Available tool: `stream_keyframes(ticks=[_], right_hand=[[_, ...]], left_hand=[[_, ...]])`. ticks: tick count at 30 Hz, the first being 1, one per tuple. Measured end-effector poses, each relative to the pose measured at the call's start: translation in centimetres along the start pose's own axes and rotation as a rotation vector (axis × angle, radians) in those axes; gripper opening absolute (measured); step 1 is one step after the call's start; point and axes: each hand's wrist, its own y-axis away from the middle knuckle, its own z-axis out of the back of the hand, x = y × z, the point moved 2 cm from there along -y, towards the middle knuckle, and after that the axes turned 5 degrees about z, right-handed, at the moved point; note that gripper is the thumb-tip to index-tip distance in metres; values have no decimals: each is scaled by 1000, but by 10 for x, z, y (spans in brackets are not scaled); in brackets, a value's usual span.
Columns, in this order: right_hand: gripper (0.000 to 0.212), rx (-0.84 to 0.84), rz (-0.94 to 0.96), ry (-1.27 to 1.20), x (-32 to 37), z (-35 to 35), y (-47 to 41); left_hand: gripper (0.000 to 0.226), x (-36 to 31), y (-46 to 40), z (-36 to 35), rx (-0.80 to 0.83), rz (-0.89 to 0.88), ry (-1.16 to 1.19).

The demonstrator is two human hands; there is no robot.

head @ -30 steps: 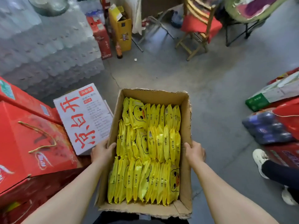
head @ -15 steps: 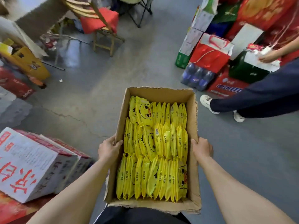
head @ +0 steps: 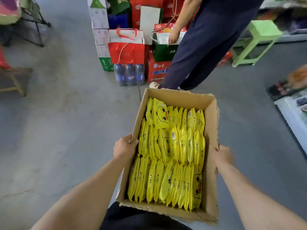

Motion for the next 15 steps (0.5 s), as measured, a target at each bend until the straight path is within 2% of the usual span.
stream_keyframes(ticks=[4, 7, 12, 14, 15], right_hand=[[24, -76, -159, -98, -12, 37, -34], [27, -143, -207, -142, -20, 66, -58], [30, -271, -308, -230, -35, 110, -102], [37, -264, -280, -230, -28, 111, -110], [35, -294, -335, -261, -42, 131, -133]], left_hand=[[16, -78, -45, -33, 121, -125, -96], [16, -140, -75, -61, 181, -220, -201], [15, -247, -99, -112, 215, -375, -322], [15, -263, -104, -113, 212, -368, -363], [18, -298, -108, -145, 239, -401, -379]])
